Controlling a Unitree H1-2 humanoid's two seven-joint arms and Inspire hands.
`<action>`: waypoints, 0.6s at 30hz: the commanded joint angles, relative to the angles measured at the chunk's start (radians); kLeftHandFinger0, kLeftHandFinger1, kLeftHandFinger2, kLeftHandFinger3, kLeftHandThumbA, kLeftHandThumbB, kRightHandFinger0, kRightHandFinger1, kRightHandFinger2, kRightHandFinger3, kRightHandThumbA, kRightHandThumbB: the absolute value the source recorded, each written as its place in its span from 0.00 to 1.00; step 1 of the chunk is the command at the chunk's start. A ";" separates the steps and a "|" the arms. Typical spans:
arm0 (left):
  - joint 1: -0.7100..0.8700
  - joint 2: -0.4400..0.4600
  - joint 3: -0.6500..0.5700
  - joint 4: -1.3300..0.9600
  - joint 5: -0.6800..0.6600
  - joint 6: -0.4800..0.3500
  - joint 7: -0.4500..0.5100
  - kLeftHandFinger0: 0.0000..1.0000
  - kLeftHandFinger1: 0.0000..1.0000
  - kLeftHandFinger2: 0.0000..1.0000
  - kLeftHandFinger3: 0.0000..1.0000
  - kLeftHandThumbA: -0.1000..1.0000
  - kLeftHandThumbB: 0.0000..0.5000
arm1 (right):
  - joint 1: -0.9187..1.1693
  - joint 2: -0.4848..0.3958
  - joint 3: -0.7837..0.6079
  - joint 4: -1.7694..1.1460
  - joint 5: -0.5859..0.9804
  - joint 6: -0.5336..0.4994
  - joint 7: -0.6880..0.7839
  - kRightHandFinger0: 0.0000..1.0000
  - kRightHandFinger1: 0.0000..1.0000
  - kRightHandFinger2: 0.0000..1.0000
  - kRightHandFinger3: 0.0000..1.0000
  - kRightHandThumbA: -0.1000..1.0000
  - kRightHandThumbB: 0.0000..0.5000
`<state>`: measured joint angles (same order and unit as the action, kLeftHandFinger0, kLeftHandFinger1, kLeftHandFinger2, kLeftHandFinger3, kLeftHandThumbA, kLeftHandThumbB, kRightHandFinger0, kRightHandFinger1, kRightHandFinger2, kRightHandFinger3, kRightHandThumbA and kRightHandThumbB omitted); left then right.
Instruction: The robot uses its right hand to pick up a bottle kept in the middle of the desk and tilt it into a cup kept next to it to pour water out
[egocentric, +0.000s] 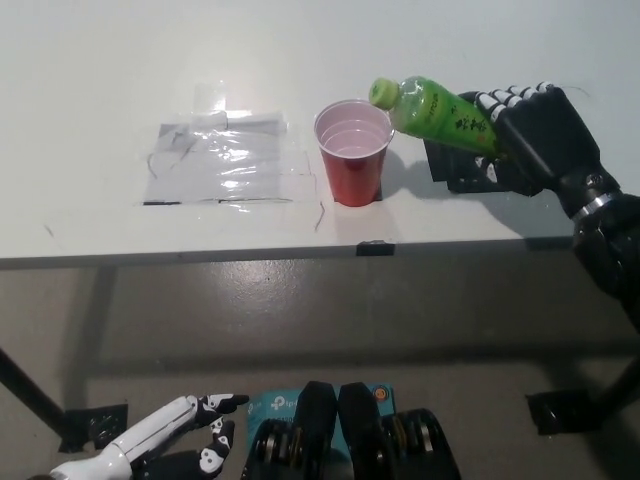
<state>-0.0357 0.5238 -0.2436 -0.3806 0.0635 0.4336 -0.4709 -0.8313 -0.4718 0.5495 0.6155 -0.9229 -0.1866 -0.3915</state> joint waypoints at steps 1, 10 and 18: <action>-0.020 0.044 0.010 -0.022 0.006 -0.007 -0.024 1.00 1.00 1.00 1.00 0.95 0.58 | -0.098 -0.047 -0.021 -0.013 -0.045 -0.040 -0.051 0.00 0.00 0.15 0.32 0.00 0.29; -0.033 0.059 0.011 -0.023 -0.003 -0.002 -0.030 1.00 1.00 1.00 1.00 0.96 0.58 | -0.172 -0.107 0.007 -0.016 -0.129 -0.065 -0.017 0.00 0.00 0.16 0.43 0.11 0.19; -0.034 0.066 0.004 -0.030 0.008 0.002 -0.027 1.00 1.00 1.00 1.00 0.97 0.61 | -0.243 -0.119 0.030 -0.010 -0.176 -0.108 -0.034 0.00 0.00 0.13 0.30 0.10 0.30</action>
<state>-0.0539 0.5534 -0.2450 -0.3799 0.0649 0.4330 -0.4720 -0.9734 -0.5564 0.5854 0.6299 -1.0643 -0.2565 -0.3921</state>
